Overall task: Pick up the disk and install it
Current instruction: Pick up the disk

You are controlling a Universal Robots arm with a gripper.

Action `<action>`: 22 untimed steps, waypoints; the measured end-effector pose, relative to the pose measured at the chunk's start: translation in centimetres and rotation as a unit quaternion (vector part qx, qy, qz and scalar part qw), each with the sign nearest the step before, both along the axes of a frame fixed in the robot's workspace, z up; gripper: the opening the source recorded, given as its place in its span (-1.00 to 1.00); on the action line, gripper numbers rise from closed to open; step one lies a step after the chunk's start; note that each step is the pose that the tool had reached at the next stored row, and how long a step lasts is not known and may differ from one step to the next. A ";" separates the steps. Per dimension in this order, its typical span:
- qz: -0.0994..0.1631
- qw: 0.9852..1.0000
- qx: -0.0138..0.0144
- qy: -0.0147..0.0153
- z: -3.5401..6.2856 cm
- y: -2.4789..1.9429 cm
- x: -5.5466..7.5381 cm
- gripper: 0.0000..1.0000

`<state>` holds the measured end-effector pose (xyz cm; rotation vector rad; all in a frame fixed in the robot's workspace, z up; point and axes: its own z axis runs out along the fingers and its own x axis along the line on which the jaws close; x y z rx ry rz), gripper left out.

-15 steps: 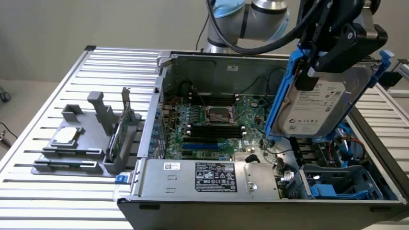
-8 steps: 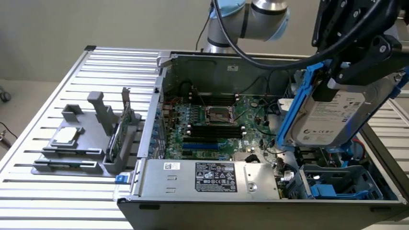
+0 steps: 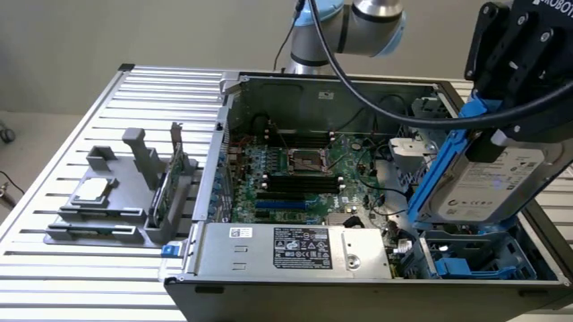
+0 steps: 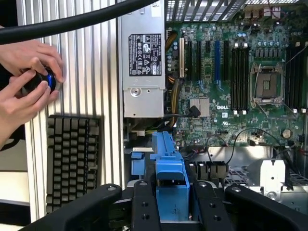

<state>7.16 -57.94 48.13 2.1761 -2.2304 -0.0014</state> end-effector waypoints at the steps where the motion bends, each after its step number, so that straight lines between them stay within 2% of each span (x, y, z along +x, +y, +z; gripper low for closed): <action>1: 0.000 1.000 0.000 0.000 0.00 -0.30 0.2 -0.35; 4: 0.000 1.000 0.000 0.000 0.00 -1.22 0.8 -0.35; 6: 0.000 1.000 0.000 0.000 0.00 -1.48 1.6 -0.35; 10: 0.000 1.000 0.000 0.000 -0.12 -1.48 2.6 -0.35; 15: 0.000 1.000 0.000 0.000 -0.80 -1.44 2.9 -0.35; 22: 0.001 1.000 0.000 0.000 -1.70 -0.87 3.6 -0.35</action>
